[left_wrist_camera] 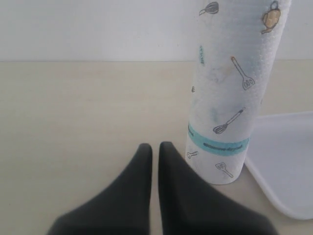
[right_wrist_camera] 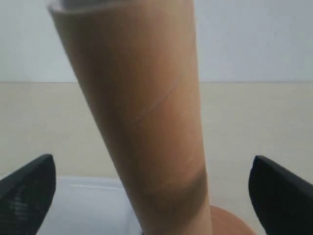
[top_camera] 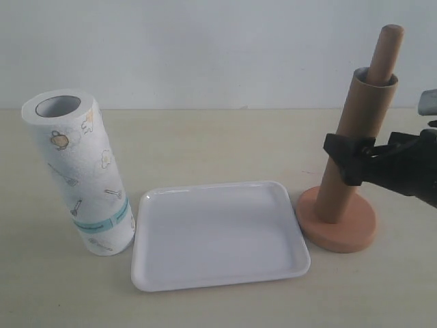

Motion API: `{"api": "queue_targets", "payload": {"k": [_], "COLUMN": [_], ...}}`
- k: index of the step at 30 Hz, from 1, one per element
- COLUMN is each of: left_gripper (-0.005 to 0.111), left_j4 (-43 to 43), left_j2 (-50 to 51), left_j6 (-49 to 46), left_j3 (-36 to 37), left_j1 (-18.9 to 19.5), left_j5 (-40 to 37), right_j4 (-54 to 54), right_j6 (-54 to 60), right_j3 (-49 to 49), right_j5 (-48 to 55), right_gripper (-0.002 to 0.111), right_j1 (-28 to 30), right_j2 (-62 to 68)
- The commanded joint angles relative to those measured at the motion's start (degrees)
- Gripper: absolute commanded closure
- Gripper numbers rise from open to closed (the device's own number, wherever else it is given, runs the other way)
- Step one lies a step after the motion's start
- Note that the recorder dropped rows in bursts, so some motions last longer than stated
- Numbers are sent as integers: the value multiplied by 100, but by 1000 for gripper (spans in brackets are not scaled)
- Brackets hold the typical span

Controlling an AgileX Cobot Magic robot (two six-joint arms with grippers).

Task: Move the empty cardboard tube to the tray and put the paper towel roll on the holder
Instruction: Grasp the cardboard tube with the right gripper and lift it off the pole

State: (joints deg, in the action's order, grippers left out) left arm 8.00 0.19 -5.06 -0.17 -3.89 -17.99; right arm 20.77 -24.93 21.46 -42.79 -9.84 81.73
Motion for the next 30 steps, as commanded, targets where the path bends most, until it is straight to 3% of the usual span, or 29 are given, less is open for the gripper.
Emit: {"api": "queue_targets", "payload": {"k": [1, 3, 5, 6, 7, 8, 9, 18, 30], "left_gripper": [103, 103, 103, 103, 103, 103, 103, 103, 103], "left_j4": [52, 52, 52, 52, 52, 52, 52, 52, 52], "left_j2": [-19, -19, -19, -19, -19, -19, -19, -19, -19], "left_j6": [-6, -6, -6, -6, -6, -6, -6, -6, -6], "left_j3": [17, 17, 17, 17, 17, 17, 17, 17, 17], "left_j1": [26, 26, 26, 26, 26, 26, 26, 26, 26], "left_j5": [16, 16, 16, 16, 16, 16, 16, 16, 16], "right_j4": [59, 59, 47, 47, 59, 59, 59, 81, 172], "right_j6": [23, 46, 46, 46, 46, 46, 22, 260, 247], "right_j3": [106, 141, 150, 150, 150, 150, 150, 166, 1016], "right_j5": [-378, -425, -438, -438, -438, -350, -323, -667, 256], "right_gripper": [6, 11, 33, 57, 70, 96, 108, 108, 108], "right_j1": [6, 6, 6, 6, 6, 6, 6, 6, 6], "right_j2": [449, 566, 581, 581, 581, 581, 581, -216, -2089]}}
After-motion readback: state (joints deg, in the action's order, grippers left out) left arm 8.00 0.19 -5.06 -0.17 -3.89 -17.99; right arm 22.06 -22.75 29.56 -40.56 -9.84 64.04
